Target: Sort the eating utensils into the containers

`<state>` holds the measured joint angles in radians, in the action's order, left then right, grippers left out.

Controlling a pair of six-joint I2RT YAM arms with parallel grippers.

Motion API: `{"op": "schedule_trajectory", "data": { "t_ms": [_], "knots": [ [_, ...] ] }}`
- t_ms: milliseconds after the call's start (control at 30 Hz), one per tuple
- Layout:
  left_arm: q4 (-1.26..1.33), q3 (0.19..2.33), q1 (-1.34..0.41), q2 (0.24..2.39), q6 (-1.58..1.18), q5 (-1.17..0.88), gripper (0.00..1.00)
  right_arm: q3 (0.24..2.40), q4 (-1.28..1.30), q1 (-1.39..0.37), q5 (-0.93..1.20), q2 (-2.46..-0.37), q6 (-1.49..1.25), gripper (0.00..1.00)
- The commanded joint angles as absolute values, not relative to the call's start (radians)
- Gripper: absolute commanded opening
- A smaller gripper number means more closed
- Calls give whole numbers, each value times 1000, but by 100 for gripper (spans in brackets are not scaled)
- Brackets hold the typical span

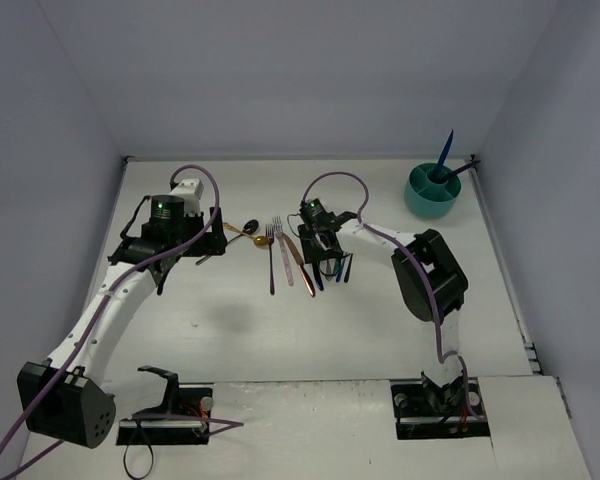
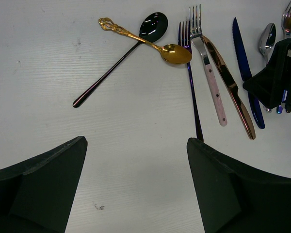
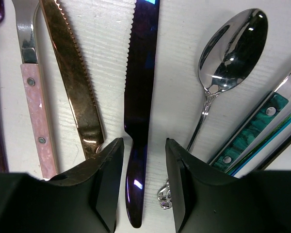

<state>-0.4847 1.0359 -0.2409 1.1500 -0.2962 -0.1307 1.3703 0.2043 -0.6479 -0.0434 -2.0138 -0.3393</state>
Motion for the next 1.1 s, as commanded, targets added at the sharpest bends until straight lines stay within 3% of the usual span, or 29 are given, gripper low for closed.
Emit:
{"op": "schedule_trajectory", "data": {
  "t_ms": [0, 467, 667, 900, 1067],
  "knots": [
    [-457, 1072, -236, 1143, -303, -137, 82, 1426, 251, -662, -62, -2022, -336, 37],
    [-459, 1072, -236, 1136, -303, -137, 81, 1499, 352, -666, -93, -2082, -346, 31],
    [-459, 1072, -235, 1133, -303, -137, 82, 1530, 396, -665, -75, -2118, -350, 22],
    [-458, 1072, -235, 1129, -303, -136, 82, 1538, 427, -650, -39, -2135, -351, 0],
    [-459, 1072, -235, 1127, -304, -137, 82, 1571, 428, -641, -49, -2092, -339, 0]
  ]
}}
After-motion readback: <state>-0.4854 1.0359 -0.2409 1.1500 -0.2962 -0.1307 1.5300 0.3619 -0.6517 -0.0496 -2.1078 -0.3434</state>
